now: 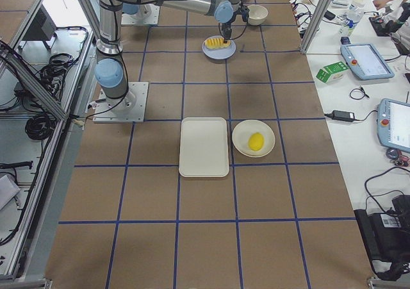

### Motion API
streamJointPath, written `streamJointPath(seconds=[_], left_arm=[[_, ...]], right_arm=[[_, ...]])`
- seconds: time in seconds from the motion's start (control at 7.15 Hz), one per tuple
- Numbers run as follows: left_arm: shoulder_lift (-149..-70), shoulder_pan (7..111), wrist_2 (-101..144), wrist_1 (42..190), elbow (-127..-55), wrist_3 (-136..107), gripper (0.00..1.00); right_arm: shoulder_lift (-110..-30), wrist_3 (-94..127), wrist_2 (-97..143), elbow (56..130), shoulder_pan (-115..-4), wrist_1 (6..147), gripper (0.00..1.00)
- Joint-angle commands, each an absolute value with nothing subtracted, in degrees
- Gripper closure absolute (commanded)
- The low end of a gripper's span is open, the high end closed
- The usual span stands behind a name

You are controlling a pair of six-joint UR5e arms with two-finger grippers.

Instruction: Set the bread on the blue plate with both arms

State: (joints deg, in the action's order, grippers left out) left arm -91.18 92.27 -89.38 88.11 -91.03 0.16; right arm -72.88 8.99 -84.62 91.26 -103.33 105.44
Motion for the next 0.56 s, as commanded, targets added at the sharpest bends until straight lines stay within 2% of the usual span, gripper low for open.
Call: streamJointPath(seconds=[0.0, 0.14, 0.42], left_arm=[[-91.23, 92.11, -89.47, 87.80, -90.62, 0.44, 0.00], [-91.23, 92.02, -89.47, 87.80, -90.53, 0.44, 0.00], [-91.23, 92.02, -89.47, 87.71, -90.53, 0.53, 0.00]], right_arm=[[-79.87, 1.78, -84.99, 91.49, -97.32, 97.95, 0.00], [-83.11, -0.50, -85.25, 91.23, -94.16, 91.47, 0.00], [-90.05, -1.93, -86.56, 91.49, -90.89, 90.53, 0.00]])
